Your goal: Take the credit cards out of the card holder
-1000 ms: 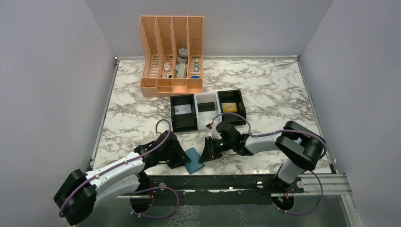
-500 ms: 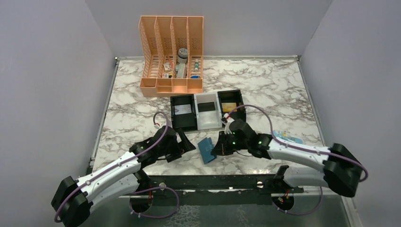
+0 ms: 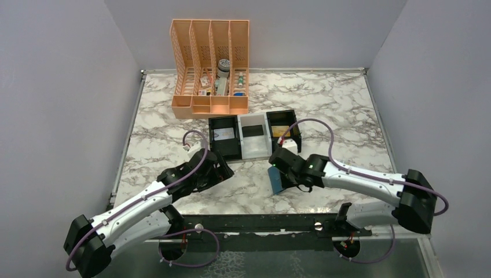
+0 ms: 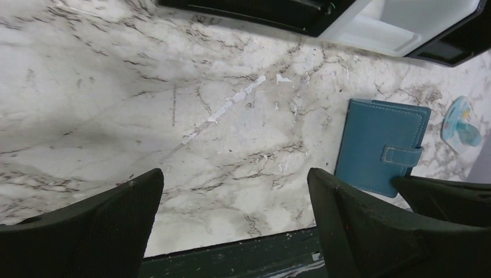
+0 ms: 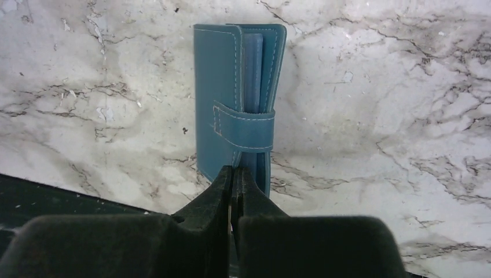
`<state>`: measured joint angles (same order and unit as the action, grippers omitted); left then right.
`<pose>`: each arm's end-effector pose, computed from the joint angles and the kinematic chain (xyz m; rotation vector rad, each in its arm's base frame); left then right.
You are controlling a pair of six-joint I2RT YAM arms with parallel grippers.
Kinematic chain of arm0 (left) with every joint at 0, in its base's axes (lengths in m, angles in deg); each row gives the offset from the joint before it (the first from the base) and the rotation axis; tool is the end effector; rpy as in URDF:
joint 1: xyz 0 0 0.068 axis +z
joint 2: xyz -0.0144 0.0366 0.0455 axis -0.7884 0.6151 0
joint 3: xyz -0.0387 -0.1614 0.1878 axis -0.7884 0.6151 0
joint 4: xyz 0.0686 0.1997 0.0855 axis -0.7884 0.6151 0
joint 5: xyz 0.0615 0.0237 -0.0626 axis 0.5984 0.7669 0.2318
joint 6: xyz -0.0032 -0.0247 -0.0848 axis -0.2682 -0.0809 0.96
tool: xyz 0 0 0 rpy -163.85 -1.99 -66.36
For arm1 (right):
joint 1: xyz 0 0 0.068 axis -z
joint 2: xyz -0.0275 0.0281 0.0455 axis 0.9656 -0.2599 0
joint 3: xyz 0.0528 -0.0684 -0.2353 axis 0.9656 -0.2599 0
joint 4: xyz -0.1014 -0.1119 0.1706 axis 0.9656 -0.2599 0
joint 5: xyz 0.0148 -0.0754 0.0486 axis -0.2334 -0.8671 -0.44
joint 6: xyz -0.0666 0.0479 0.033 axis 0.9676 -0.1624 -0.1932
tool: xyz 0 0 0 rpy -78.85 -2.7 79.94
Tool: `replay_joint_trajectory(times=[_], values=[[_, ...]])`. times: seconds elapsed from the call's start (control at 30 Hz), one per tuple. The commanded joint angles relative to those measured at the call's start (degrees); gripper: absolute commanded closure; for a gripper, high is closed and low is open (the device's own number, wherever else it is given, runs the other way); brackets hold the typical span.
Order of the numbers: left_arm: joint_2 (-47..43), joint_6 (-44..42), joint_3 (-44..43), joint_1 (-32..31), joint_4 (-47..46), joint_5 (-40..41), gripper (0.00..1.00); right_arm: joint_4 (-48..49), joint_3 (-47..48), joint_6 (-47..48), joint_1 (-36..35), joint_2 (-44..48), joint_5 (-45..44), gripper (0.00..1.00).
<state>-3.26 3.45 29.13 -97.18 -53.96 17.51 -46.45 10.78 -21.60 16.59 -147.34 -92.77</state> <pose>0.1320 -0.1168 0.1685 -0.5358 2.4780 -0.6917 0.1281 0.1686 0.1706 -0.2274 2.6711 0.2106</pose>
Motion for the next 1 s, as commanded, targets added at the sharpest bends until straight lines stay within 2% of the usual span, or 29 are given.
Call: replay_joint_trajectory(times=[0.0, 0.13, 0.37, 0.57, 0.67, 0.8, 0.93, 0.97], values=[[-1.38, -0.16, -4.08, -0.29, 8.29, 8.81, 0.01, -4.17, 4.65, -1.37, -4.72, -5.91, -10.56, 0.99], [-4.96, 2.35, -4.32, -0.21, 11.89, 12.28, 0.01, -4.46, 8.45, -1.87, -9.56, -9.78, -14.11, 0.99], [-11.35, 6.96, -4.40, -0.20, 17.80, 17.16, 0.01, -18.15, 16.45, -9.19, -16.33, -16.61, -25.47, 0.99], [-9.63, 8.35, -5.99, -0.17, 21.84, 19.09, 0.01, -23.42, 19.98, -11.91, -18.26, -20.22, -29.62, 0.98], [-8.78, 8.92, -6.82, -0.16, 23.31, 19.88, 0.01, -21.36, 20.68, -9.54, -19.43, -23.58, -28.48, 0.97], [-9.54, 10.37, -7.51, -0.16, 25.93, 21.24, 0.01, -14.34, 21.42, -4.26, -20.83, -27.16, -22.38, 0.94], [-11.58, 11.70, -7.77, -0.20, 28.11, 21.88, 0.01, -3.90, 20.21, 1.79, -21.37, -25.01, -14.09, 0.86], [-12.12, 11.90, -7.69, -0.18, 28.27, 22.00, 0.01, -1.22, 19.63, 3.36, -21.41, -23.73, -11.55, 0.82]])
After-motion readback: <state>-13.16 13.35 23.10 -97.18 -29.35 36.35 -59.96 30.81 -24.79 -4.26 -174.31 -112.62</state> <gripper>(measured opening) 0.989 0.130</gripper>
